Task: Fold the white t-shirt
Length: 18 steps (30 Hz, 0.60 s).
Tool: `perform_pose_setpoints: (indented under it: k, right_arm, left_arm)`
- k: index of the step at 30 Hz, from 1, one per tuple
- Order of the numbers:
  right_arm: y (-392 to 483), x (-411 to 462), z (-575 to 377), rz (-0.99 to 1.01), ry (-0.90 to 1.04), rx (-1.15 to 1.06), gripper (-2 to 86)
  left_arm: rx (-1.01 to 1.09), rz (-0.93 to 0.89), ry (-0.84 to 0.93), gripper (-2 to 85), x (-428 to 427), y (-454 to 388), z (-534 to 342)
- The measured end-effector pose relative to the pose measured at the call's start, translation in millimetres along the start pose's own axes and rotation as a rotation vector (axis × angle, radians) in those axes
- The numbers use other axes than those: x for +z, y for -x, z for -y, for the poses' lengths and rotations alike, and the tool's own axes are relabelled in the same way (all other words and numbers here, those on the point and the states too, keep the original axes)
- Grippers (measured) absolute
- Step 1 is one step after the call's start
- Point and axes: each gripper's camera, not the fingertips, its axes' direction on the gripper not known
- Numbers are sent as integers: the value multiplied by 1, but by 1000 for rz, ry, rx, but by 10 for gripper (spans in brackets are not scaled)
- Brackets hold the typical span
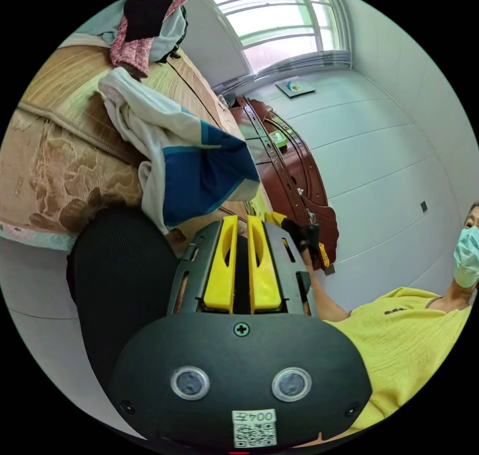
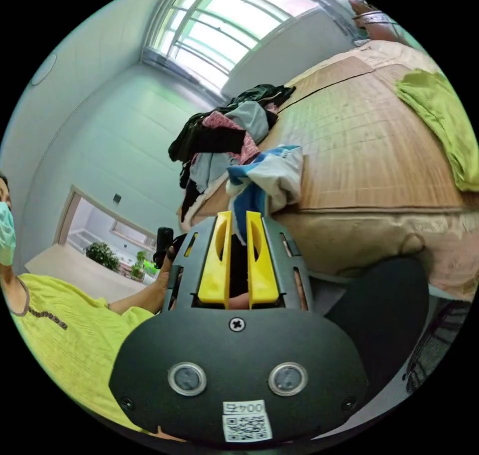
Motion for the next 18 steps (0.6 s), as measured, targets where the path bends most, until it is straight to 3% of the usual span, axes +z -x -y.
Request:
perform_pose_setpoints:
  k: [3,5,7,10,12,14,15,18]
  right_arm:
    - [74,51,36,-151,93,-257,68]
    - [118,93,64,-323,158,-415,122]
    - [137,129,84,-440,253,-476,174]
    - [154,185,102,-651,403,-613,179]
    - [155,215,105,-766,501,-681,162]
    - [154,237,103,-852,618,-793,23]
    - [155,238,103,-865,638,-818,19]
    - [155,196,125,-802,502,-712,6]
  left_arm:
    - [-15,-25,42,24,0,9,0]
    - [-10,-32,42,22,-3,12,-3]
    - [-4,-33,41,21,-7,14,-5]
    - [-5,-46,29,19,-13,19,-9]
    - [-19,-59,10,18,-19,25,-12]
    - [-27,-61,3,18,-22,28,-13]
    - [-31,-62,2,17,-23,30,-14]
    - [-38,-63,3,17,-25,33,-15]
